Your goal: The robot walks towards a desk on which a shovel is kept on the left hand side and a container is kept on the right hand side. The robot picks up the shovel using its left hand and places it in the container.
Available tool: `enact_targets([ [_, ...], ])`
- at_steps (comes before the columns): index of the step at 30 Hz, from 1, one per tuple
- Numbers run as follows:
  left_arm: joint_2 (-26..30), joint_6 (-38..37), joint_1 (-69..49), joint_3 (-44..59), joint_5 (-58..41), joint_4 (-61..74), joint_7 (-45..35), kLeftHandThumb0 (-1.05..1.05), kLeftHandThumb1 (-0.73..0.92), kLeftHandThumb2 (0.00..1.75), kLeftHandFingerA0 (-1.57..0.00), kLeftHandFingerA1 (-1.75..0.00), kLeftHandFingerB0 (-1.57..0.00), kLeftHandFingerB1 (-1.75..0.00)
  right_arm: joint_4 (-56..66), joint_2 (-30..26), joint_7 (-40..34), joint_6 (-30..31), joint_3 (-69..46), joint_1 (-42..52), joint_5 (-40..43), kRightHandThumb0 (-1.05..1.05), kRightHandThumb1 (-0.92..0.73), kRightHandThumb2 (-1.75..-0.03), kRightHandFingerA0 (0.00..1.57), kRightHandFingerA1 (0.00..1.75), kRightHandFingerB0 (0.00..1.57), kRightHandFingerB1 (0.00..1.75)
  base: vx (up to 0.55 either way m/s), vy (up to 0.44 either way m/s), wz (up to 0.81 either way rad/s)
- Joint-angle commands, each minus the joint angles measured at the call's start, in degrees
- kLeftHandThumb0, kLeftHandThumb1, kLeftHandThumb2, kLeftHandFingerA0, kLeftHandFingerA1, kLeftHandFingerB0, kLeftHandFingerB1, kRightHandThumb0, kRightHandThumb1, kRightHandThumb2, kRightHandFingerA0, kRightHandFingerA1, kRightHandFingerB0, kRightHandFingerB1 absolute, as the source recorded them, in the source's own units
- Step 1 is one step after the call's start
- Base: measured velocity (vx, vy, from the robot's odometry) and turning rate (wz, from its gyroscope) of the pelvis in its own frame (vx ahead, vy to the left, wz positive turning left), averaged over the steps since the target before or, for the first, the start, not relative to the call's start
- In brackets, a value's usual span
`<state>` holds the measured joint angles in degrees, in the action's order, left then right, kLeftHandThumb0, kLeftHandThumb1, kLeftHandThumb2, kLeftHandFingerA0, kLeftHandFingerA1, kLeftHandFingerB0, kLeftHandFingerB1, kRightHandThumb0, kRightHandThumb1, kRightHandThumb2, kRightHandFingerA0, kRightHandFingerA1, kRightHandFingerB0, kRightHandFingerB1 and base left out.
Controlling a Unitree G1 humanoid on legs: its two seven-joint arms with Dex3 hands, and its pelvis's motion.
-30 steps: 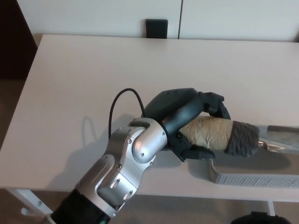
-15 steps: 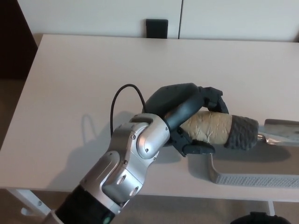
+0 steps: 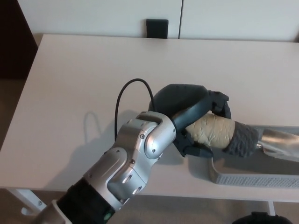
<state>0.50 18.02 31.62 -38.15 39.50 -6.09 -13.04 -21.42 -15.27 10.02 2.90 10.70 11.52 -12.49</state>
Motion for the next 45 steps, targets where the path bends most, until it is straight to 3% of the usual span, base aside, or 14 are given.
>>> enact_targets([
  [1,0.05,-1.86,1.75,-1.42,2.96,-0.35,1.38,-0.79,0.60,0.80,-1.36,-1.17,-0.90,-0.68,0.64,-1.00,0.26,-0.07,0.05,0.31,-0.57,-0.20,-0.41,-0.52,0.69,0.51,0.58,0.48,0.00,0.000,0.00],
  [5,-0.38,-0.44,2.65,-2.53,4.32,0.13,0.48,-0.80,0.51,1.02,-1.36,-1.22,-0.80,-0.73,0.65,-0.92,0.37,0.09,-0.07,0.16,-0.59,-0.26,-0.38,-0.58,0.68,0.56,0.58,0.53,0.00,0.000,0.00],
  [16,-2.91,0.50,2.08,-2.43,3.64,0.29,0.28,-0.79,0.69,0.68,-1.36,-1.21,-0.99,-0.79,0.48,-0.90,0.79,0.00,0.12,-0.08,-0.72,-0.26,-0.37,-0.58,0.68,0.57,0.59,0.55,0.00,0.000,0.00],
  [18,-4.28,1.52,1.49,-2.25,4.16,0.42,1.82,-0.88,0.61,0.60,-1.35,-1.11,-0.68,-0.97,0.39,-1.03,1.12,-0.31,0.00,-0.24,-0.53,-0.25,-0.37,-0.58,0.67,0.57,0.58,0.54,0.00,0.000,0.00],
  [20,-5.20,7.89,2.02,-3.50,6.45,2.21,-3.99,-0.97,0.53,0.94,-0.01,-0.63,0.00,-0.36,-0.07,-0.90,1.07,-0.68,-0.18,-0.50,-0.36,-0.26,-0.36,-0.58,0.67,0.57,0.59,0.55,0.00,0.000,0.00],
  [22,-5.38,11.73,2.02,-5.40,9.75,3.90,-6.74,-1.00,0.56,1.00,0.00,0.00,0.00,-0.18,0.22,-1.02,1.22,-0.46,-0.06,-0.32,-0.50,-0.27,-0.36,-0.59,0.66,0.57,0.59,0.55,0.00,0.000,0.00],
  [25,-5.36,13.19,2.54,-5.84,9.82,5.14,-9.79,-1.05,0.64,1.05,0.00,-0.06,0.00,-0.23,0.10,-1.17,1.49,-0.49,-0.21,-0.58,-0.36,-0.27,-0.37,-0.59,0.66,0.57,0.59,0.55,0.00,0.000,0.00],
  [26,-5.25,13.44,2.58,-5.93,9.70,5.73,-10.68,-1.05,0.66,0.65,0.00,0.00,0.00,-0.10,-0.14,-1.25,1.57,-0.73,-0.21,-0.67,-0.35,-0.27,-0.37,-0.59,0.66,0.57,0.59,0.55,0.00,0.000,0.00],
  [30,-5.42,15.41,3.02,-6.90,10.74,7.42,-13.23,-1.05,0.58,0.98,0.00,0.00,0.00,-0.20,-0.08,-1.35,1.73,-0.91,-0.07,-0.59,-0.46,-0.22,-0.40,-0.51,0.67,0.53,0.61,0.50,0.00,0.000,0.00],
  [35,-5.42,16.81,3.24,-7.16,11.17,8.90,-15.32,-1.05,0.70,0.65,0.00,0.00,0.00,-0.13,-0.21,-1.42,2.07,-1.24,-0.13,-0.62,-0.28,-0.28,-0.36,-0.60,0.65,0.58,0.59,0.56,0.00,0.000,0.00],
  [38,-5.10,16.87,2.89,-6.32,10.81,10.86,-15.83,-1.05,0.55,0.97,0.00,0.00,0.00,-0.21,0.14,-1.49,2.19,-1.20,-0.19,-0.42,-0.20,-0.21,-0.40,-0.51,0.67,0.53,0.61,0.50,0.00,0.000,0.00],
  [39,-4.77,17.07,3.07,-6.16,11.15,11.91,-16.40,-1.05,0.71,0.64,0.00,0.00,0.00,-0.14,0.18,-1.42,2.08,-1.21,-0.16,-0.29,-0.23,-0.21,-0.39,-0.51,0.68,0.53,0.61,0.50,0.00,0.000,0.00],
  [40,-4.21,17.60,3.66,-5.73,11.79,13.91,-17.69,-1.05,0.59,1.01,0.00,0.00,0.00,-0.20,0.17,-1.35,1.98,-1.24,-0.03,-0.14,-0.36,-0.21,-0.40,-0.51,0.67,0.53,0.59,0.50,0.00,0.000,0.00],
  [45,-2.86,17.80,4.31,0.23,11.11,25.33,-19.87,-1.05,0.73,0.67,0.00,0.00,0.00,-0.10,0.14,-1.43,2.04,-1.29,0.43,-0.32,-0.85,-0.28,-0.37,-0.59,0.66,0.57,0.58,0.54,0.00,0.000,0.00],
])
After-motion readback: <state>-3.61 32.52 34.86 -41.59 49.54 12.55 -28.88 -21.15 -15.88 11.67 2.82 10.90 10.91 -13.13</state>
